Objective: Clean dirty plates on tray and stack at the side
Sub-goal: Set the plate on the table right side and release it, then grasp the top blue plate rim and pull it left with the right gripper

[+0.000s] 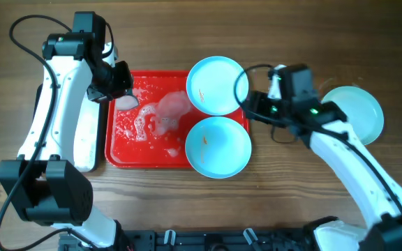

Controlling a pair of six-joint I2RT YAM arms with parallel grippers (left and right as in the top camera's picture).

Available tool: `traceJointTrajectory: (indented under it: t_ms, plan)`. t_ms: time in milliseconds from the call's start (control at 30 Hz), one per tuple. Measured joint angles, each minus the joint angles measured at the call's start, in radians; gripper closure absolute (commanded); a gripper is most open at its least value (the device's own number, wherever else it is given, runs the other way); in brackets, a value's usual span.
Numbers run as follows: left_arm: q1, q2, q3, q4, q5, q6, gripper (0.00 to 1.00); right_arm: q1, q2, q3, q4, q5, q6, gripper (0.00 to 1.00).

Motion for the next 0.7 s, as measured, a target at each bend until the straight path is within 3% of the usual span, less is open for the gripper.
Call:
traceJointTrajectory:
  t_ms: [167, 267, 467, 700]
  plan:
    - [0.0, 0.001, 0.0, 0.009, 0.0, 0.0, 0.96, 0.052, 0.266, 0.355, -0.131, 0.081, -0.027, 0.54]
    - [0.0, 0.001, 0.0, 0.01, 0.0, 0.0, 0.96, 0.075, 0.383, 0.476, -0.137, 0.099, -0.051, 0.56]
    - [0.0, 0.001, 0.0, 0.016, 0.0, 0.0, 0.96, 0.109, 0.525, 0.512, -0.15, 0.254, -0.073, 0.56]
    - [0.0, 0.001, 0.0, 0.016, 0.0, 0.0, 0.96, 0.074, 0.559, 0.512, -0.156, 0.363, -0.076, 0.6]
